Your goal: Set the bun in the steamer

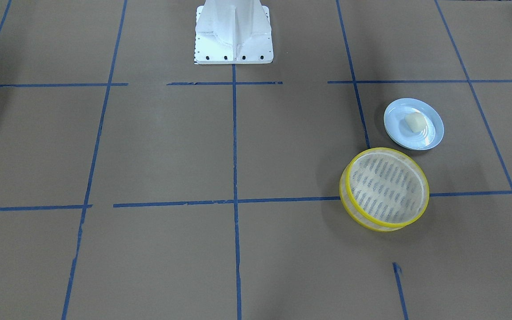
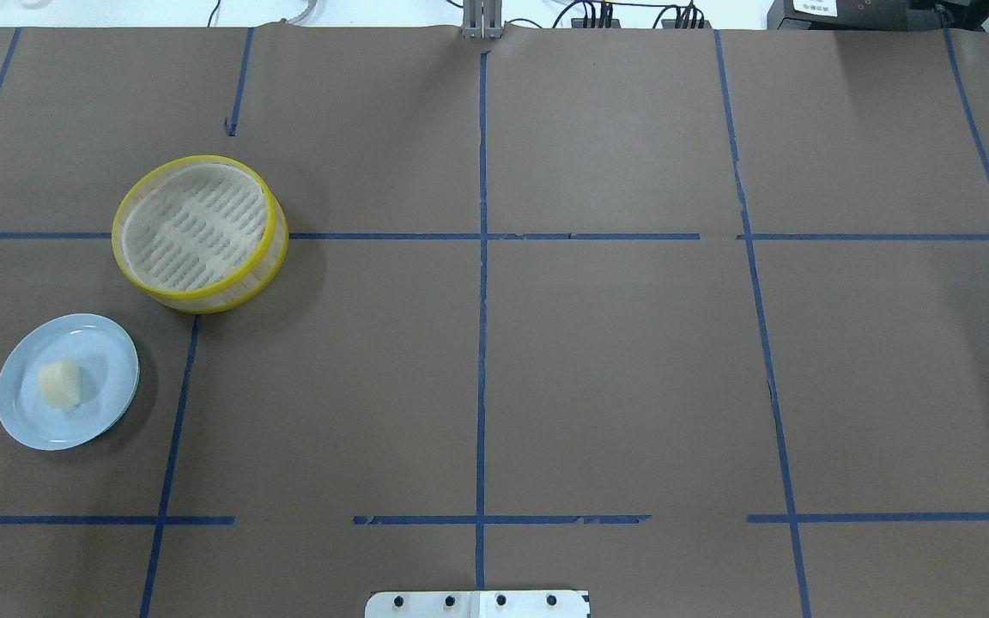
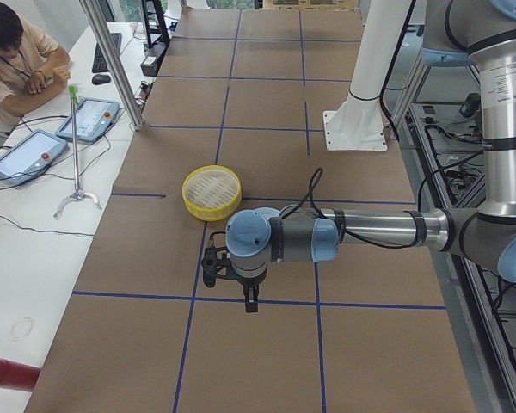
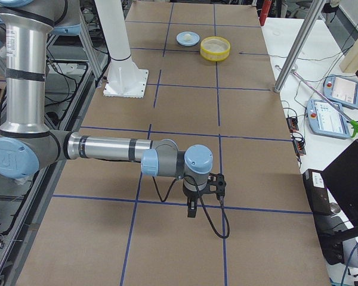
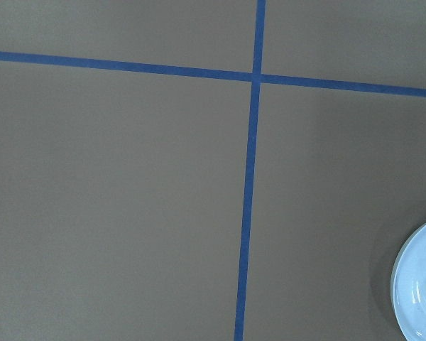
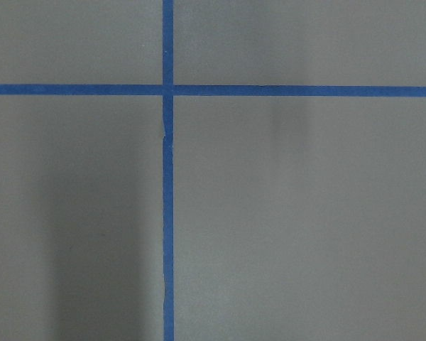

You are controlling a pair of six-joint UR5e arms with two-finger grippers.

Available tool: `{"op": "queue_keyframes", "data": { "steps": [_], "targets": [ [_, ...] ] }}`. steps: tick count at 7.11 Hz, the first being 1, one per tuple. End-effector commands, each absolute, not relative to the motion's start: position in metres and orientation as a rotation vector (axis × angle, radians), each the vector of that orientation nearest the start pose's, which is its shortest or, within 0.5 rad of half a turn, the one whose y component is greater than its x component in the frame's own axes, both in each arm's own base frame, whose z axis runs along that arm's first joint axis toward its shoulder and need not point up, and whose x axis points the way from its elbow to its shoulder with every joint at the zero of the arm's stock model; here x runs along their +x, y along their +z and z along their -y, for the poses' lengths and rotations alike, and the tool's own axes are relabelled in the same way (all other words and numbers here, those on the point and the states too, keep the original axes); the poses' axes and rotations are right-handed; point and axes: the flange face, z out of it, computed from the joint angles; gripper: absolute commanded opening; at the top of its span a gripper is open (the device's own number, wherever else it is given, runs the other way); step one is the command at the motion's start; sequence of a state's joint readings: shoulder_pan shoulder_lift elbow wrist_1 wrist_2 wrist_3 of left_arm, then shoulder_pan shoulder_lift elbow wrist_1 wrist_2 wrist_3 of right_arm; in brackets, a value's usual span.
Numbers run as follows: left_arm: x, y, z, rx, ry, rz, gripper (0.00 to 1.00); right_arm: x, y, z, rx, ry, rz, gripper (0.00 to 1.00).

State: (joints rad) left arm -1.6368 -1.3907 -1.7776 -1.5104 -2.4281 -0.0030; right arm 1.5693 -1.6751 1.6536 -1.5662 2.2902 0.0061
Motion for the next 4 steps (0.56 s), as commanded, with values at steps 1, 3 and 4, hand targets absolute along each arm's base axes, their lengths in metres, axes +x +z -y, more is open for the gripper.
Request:
{"op": "queue_keyframes", "data": {
  "steps": [1, 3, 4],
  "targets": [
    [-0.081, 0.611, 0.424, 0.041, -0.047, -0.881, 1.00, 0.067, 0.670, 0.446, -0.019, 0.010, 0.719, 1.00],
    [-0.076, 0.616, 0.424, 0.020, -0.049, -0.891, 1.00, 0.067, 0.670, 0.446, -0.019, 0.010, 0.719, 1.00],
    [-0.074, 0.620, 0.427, 0.033, -0.029, -0.889, 1.00, 0.067, 0.670, 0.446, -0.019, 0.010, 0.719, 1.00]
  ]
}}
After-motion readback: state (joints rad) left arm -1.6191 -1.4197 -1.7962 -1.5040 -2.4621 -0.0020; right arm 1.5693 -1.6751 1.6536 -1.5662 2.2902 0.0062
